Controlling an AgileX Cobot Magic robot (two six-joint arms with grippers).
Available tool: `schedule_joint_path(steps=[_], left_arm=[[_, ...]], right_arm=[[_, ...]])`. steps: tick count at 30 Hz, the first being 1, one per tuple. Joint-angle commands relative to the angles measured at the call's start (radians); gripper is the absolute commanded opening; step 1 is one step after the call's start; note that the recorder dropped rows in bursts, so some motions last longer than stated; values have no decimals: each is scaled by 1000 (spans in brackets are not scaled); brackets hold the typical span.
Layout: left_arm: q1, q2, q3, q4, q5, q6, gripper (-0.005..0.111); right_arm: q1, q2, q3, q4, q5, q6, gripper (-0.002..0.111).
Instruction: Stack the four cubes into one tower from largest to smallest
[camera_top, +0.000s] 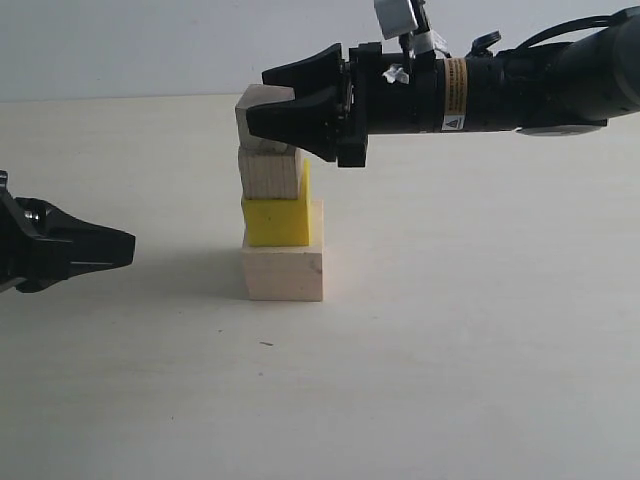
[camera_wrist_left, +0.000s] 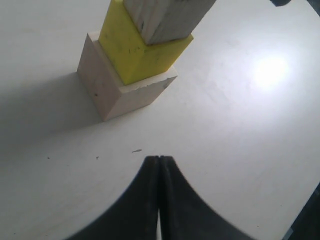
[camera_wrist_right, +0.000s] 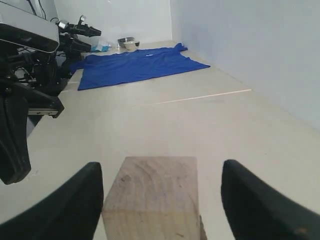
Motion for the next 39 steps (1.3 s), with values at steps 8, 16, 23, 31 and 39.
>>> schedule_joint_path(steps=[8,16,23,31,39], left_arm=[[2,-4,-6,-7,0,-7,0],[2,-4,-6,-54,-63,-7,0],[2,-2,-51,-68,-193,-5,0],[2,123,-176,-68,-168,-5,0],[2,322,-342,-59,-10,-4,0]], right_arm=[[-46,-121,-9,7,-5,149,63],[-80,-216,-9,-10,111,322,32],[-78,-289,-9,-234,333,671,0],[-59,-291,-9,-419,380,1080,0],[5,-290,-9,-419,395,1175,0]])
